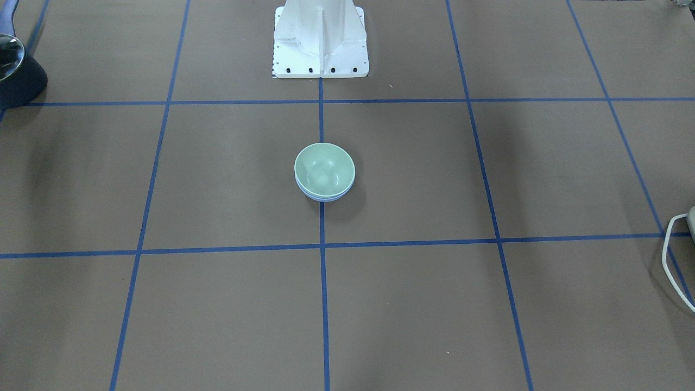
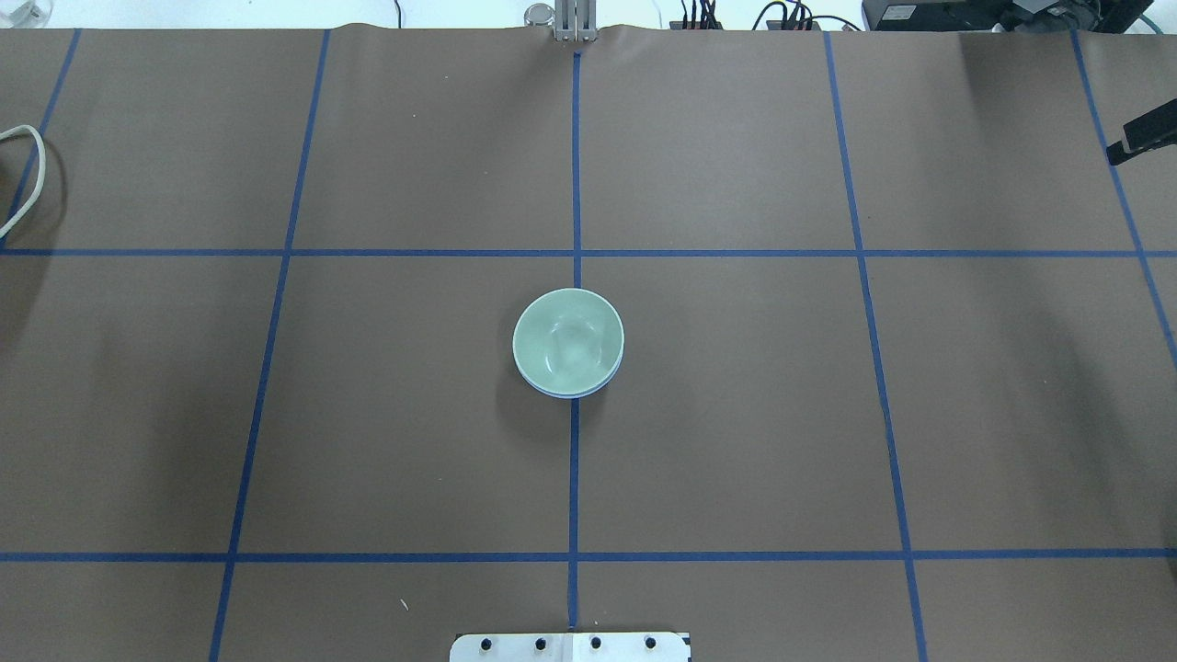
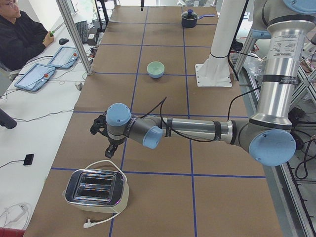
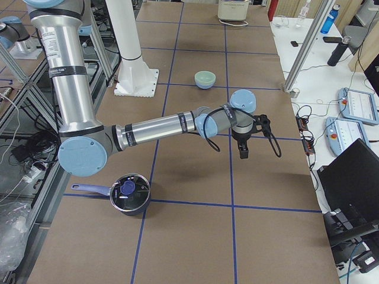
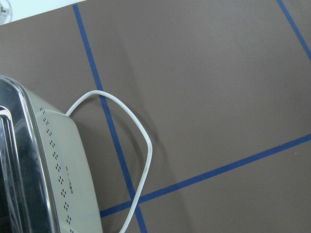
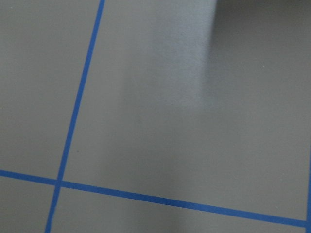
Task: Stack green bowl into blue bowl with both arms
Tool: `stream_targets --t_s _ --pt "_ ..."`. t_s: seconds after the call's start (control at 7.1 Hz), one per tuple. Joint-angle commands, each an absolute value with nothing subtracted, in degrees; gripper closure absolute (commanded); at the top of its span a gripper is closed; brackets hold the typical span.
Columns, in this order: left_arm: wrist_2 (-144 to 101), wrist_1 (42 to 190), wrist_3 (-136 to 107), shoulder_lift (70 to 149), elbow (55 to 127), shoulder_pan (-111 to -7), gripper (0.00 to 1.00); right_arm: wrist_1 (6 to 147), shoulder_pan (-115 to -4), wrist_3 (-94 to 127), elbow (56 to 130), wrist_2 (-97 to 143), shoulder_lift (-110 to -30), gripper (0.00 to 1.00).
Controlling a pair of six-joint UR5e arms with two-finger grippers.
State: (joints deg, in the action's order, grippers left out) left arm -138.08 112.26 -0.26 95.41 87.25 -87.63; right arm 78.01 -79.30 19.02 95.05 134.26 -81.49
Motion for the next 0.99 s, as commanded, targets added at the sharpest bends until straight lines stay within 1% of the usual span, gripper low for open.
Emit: stream_targets --t_s 0.0,0.28,0.56,0.85 --pt "-138.0 112.1 -0.3 95.3 87.2 -87.6 0.03 78.0 -81.1 18.6 95.7 135.1 -84.1 0.0" --pt "-137.4 112.1 1.4 95.4 85.2 -87.5 0.03 78.0 -81.9 18.6 96.6 136.1 -84.8 0.0" --pt "-137.5 112.1 1.5 95.3 85.2 -87.5 0.03 78.0 -82.8 18.6 98.4 136.1 -86.4 0.0" --pt "-137.5 112.1 1.5 95.3 85.2 -87.5 0.03 78.0 -82.7 18.7 98.5 136.1 -86.5 0.0"
